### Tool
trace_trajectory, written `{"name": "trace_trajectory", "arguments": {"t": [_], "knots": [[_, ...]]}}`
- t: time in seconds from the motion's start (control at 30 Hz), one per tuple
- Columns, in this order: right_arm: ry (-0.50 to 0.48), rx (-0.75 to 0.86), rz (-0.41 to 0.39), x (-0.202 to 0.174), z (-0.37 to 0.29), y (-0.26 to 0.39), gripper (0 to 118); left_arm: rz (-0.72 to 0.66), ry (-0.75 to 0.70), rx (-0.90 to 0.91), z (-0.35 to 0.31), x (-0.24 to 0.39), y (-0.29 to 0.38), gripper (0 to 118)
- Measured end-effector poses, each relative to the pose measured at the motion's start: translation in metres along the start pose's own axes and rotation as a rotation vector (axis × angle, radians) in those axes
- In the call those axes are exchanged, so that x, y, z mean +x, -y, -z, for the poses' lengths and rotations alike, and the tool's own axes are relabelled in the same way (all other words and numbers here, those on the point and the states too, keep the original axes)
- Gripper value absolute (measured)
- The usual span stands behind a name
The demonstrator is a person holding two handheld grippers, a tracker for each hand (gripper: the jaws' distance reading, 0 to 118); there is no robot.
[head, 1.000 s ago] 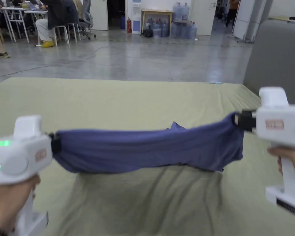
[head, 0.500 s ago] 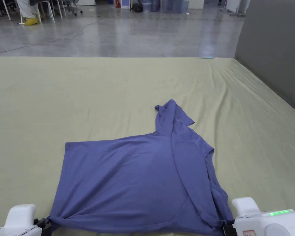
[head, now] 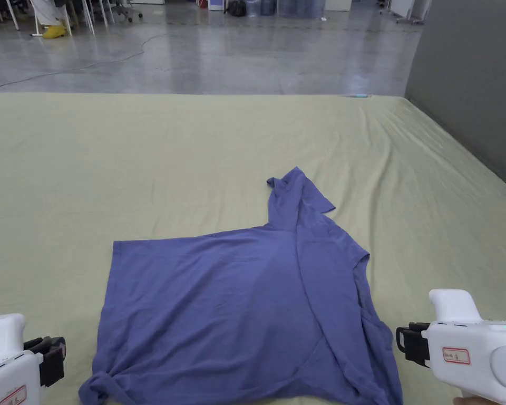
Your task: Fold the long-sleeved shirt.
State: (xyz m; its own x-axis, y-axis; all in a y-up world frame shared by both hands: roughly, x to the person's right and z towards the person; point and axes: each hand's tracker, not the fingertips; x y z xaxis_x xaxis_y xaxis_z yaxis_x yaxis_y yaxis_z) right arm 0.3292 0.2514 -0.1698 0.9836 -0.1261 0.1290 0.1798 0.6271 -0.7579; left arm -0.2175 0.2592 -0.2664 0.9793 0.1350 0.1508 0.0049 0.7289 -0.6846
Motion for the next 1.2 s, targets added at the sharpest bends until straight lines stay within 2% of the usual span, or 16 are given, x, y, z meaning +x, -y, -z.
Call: {"name": "trace_trajectory", "arguments": {"t": [0.1, 0.17, 0.27, 0.47, 0.5, 0.53, 0.57, 0.6, 0.7, 0.8, 0.9, 1.0, 1.03, 1.1, 1.13, 1.2], "knots": [[-0.020, -0.032, -0.035, 0.002, 0.019, -0.012, 2, 0.019, 0.007, -0.010, 0.009, 0.011, -0.020, 0], [-0.018, -0.020, -0.067, -0.014, 0.027, -0.042, 2, 0.041, 0.015, 0.008, 0.019, 0.018, -0.041, 0], [-0.038, 0.012, -0.087, -0.016, 0.053, -0.091, 2, 0.047, 0.034, 0.015, 0.039, 0.028, -0.069, 0], [-0.056, 0.036, -0.152, -0.050, 0.148, -0.272, 4, 0.075, 0.048, 0.011, 0.111, 0.040, -0.120, 0], [-0.049, 0.032, -0.153, -0.051, 0.177, -0.302, 34, 0.076, 0.054, 0.015, 0.126, 0.038, -0.124, 0], [-0.047, 0.030, -0.153, -0.053, 0.200, -0.329, 73, 0.074, 0.060, 0.015, 0.136, 0.037, -0.130, 0], [-0.056, 0.019, -0.153, -0.053, 0.227, -0.359, 100, 0.072, 0.063, 0.012, 0.147, 0.037, -0.136, 0], [-0.054, -0.048, -0.155, -0.053, 0.264, -0.387, 101, 0.068, 0.063, 0.006, 0.157, 0.040, -0.133, 0], [0.040, -0.137, -0.122, -0.052, 0.339, -0.443, 99, 0.048, 0.049, -0.030, 0.188, 0.040, -0.138, 0], [0.056, -0.226, -0.080, -0.044, 0.403, -0.466, 99, 0.015, 0.035, -0.046, 0.212, 0.042, -0.138, 0], [0.048, -0.236, -0.050, -0.042, 0.434, -0.470, 93, -0.013, 0.043, -0.052, 0.229, 0.039, -0.137, 0], [0.088, -0.273, -0.045, -0.046, 0.453, -0.466, 86, -0.016, 0.033, -0.060, 0.235, 0.038, -0.136, 0], [0.104, -0.285, -0.052, -0.048, 0.457, -0.464, 73, -0.015, 0.026, -0.059, 0.234, 0.038, -0.135, 0], [0.104, -0.260, -0.075, -0.054, 0.455, -0.457, 3, -0.020, 0.025, -0.055, 0.228, 0.036, -0.134, 0], [0.110, -0.211, -0.077, -0.058, 0.449, -0.454, 3, -0.025, 0.030, -0.055, 0.223, 0.033, -0.131, 0], [0.083, -0.279, -0.031, -0.058, 0.440, -0.452, 3, -0.023, 0.023, -0.069, 0.213, 0.033, -0.130, 0]]}}
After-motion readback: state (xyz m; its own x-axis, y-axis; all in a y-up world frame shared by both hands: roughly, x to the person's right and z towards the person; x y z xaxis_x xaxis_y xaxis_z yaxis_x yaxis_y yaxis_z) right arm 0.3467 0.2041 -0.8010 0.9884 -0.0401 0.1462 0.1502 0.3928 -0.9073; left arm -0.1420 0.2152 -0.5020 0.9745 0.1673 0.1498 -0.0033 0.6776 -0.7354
